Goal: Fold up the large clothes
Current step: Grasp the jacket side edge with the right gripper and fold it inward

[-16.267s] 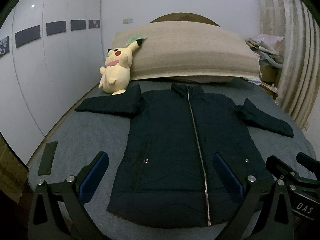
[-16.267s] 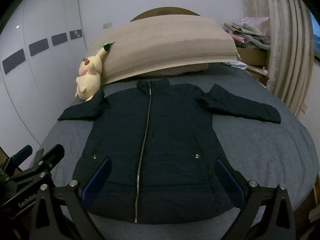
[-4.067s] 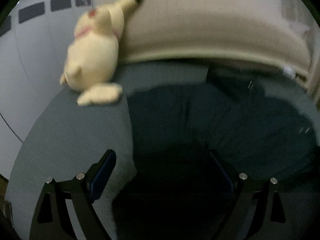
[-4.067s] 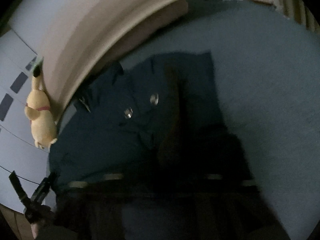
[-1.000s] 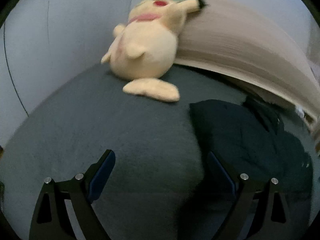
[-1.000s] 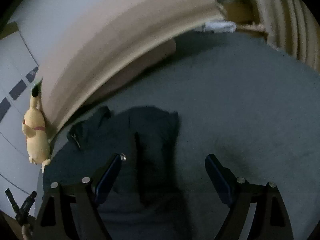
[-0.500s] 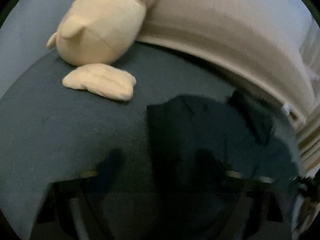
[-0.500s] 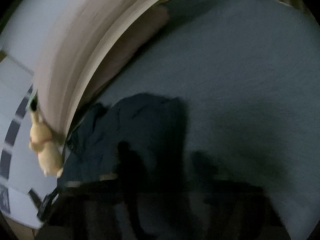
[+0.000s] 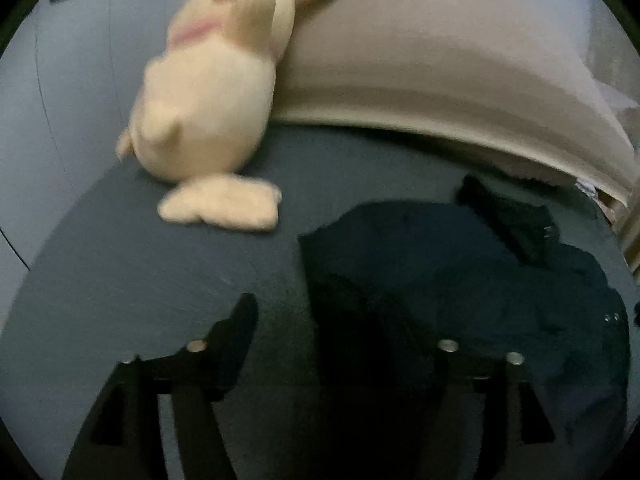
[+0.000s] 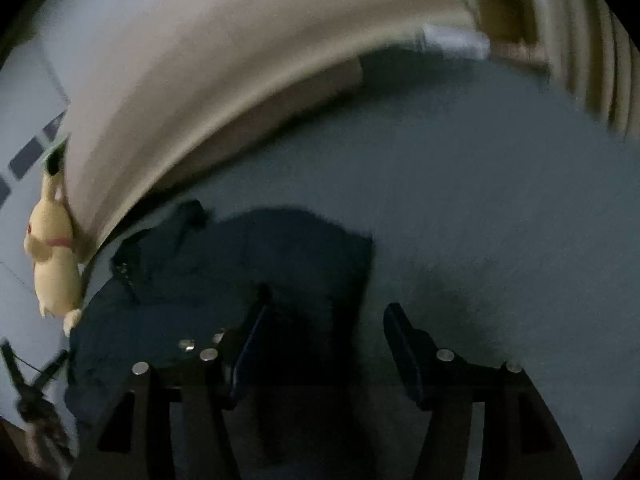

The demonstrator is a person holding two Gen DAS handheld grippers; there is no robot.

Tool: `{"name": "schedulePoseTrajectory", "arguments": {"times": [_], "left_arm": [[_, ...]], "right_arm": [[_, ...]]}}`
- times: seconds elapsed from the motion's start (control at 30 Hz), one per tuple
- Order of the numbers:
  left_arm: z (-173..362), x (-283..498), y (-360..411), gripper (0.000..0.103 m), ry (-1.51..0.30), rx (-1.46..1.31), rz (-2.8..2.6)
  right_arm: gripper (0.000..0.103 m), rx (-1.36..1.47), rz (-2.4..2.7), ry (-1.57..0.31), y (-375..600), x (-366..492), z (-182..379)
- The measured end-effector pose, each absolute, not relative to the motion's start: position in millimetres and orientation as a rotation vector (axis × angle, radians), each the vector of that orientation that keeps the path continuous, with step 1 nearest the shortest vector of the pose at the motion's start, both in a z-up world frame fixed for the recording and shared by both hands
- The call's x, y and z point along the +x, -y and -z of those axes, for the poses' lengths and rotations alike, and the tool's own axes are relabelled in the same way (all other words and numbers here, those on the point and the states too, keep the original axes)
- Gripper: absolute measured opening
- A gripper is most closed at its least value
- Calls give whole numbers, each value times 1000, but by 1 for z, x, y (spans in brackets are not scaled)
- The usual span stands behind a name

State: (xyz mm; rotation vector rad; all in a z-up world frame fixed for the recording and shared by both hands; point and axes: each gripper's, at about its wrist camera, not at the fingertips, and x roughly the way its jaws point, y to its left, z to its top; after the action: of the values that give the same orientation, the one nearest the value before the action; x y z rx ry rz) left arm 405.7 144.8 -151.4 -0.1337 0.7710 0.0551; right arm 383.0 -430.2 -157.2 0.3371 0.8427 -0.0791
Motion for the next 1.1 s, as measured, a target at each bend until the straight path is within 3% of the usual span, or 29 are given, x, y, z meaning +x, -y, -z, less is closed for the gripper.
{"name": "schedulePoseTrajectory", "arguments": {"times": [0.17, 0.4, 0.7, 0.8, 0.93, 1.1], "left_arm": [[141, 374, -126, 75, -720, -111, -11], [175, 384, -108, 75, -829, -19, -78], [195, 388, -111, 82, -888, -60, -95], [180, 377, -112, 82, -883, -75, -100], [161, 355, -113, 82, -862, -30, -88], [129, 308, -107, 82, -817, 13, -72]], "right_arm": [[66, 254, -44, -747, 376, 354, 125], [66, 105, -29, -934, 328, 372, 193], [68, 91, -16, -961, 324, 378, 202], [69, 119, -27, -961, 326, 372, 181], [80, 110, -69, -875, 324, 340, 142], [87, 160, -90, -854, 337, 290, 116]]}}
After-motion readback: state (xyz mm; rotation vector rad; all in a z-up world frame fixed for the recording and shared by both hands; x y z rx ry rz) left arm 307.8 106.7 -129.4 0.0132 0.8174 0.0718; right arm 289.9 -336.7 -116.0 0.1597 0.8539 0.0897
